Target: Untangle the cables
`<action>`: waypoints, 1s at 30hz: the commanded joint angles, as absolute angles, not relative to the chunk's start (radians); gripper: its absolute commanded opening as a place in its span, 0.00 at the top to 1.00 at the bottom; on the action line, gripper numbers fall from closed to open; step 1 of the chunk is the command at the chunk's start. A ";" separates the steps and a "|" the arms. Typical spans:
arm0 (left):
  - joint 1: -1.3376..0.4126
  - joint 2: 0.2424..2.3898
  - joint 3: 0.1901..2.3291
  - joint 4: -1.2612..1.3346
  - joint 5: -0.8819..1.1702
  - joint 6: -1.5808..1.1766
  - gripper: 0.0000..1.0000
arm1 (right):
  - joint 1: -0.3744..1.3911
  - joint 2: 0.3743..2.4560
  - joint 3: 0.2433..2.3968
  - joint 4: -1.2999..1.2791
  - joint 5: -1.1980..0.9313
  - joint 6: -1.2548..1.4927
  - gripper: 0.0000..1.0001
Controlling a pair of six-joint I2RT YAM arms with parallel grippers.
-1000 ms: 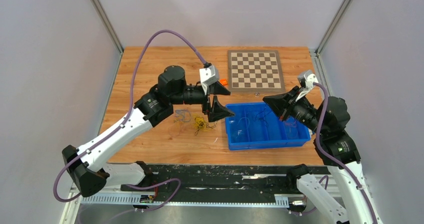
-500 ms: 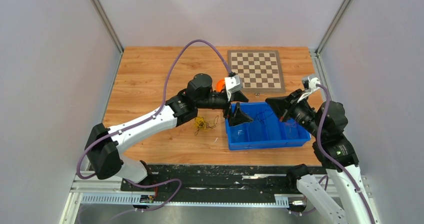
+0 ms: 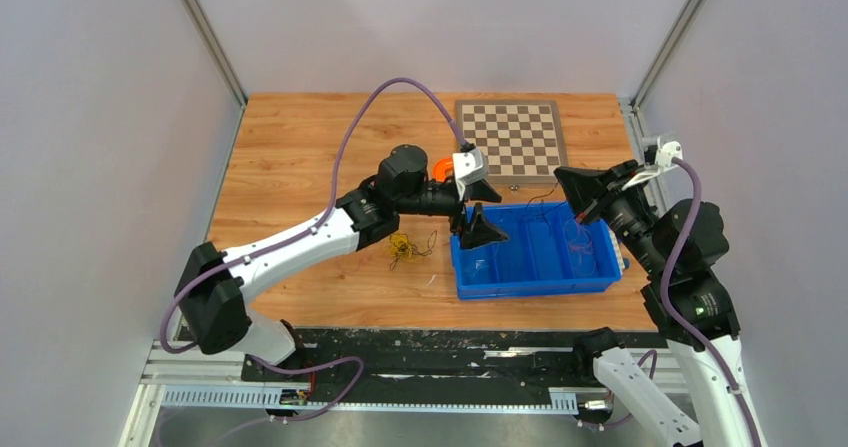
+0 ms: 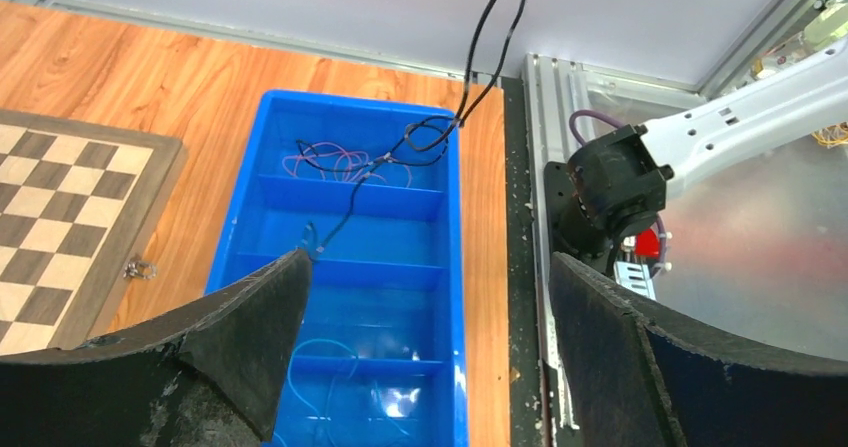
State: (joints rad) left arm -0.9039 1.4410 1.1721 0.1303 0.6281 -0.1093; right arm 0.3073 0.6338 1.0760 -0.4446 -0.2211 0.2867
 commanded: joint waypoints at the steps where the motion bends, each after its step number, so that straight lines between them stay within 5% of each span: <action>1: -0.902 1.525 1.254 0.119 0.629 -0.100 0.05 | 0.310 0.634 1.107 -0.444 -0.090 0.277 1.00; 5: -0.903 1.637 1.303 0.183 0.623 -0.127 0.10 | 0.309 0.635 1.083 -0.450 -0.012 0.297 1.00; 15: -0.904 1.883 1.427 0.290 0.565 -0.192 0.44 | 0.309 0.678 1.044 -0.478 0.142 0.396 1.00; 24: -0.893 1.983 1.434 0.289 0.577 -0.213 0.44 | 0.308 0.709 0.934 -0.510 0.274 0.462 1.00; 30: -0.850 1.971 1.384 0.302 0.592 -0.274 0.33 | 0.296 0.732 0.838 -0.497 0.278 0.496 1.00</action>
State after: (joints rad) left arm -0.8818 1.9945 1.3903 0.2379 0.5808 -0.2234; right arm 0.3058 0.7212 0.8814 -0.5030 0.2432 0.4454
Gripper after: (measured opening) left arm 0.649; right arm 0.003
